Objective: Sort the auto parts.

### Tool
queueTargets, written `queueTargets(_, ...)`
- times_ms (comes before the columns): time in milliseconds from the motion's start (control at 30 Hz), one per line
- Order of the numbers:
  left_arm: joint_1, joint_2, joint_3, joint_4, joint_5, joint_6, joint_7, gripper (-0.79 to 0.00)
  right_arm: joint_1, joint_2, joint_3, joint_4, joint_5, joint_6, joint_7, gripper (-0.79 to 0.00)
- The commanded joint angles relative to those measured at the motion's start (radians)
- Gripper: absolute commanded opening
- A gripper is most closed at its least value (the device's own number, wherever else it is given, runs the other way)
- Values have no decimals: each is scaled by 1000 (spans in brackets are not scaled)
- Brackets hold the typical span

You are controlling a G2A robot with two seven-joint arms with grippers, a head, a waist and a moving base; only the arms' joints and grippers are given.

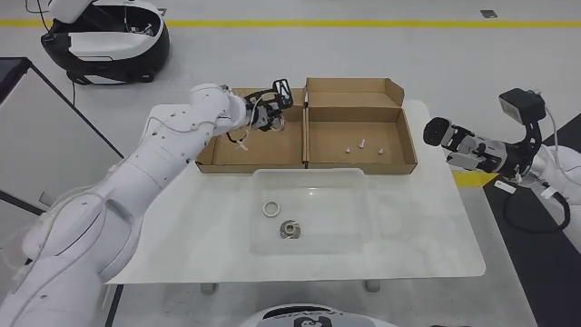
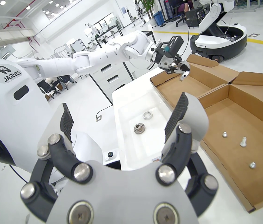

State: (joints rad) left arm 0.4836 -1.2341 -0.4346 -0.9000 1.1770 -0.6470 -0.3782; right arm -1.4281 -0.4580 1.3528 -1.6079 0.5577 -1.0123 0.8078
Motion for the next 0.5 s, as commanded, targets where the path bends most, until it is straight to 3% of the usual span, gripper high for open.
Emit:
queueTargets(0,-10,-20,20,37,16,-11,-9,-785,0,0,0,0,0,0,0,0)
queueTargets(467,-66,-183,142,282,121,-86,-82,-785,0,0,0,0,0,0,0,0)
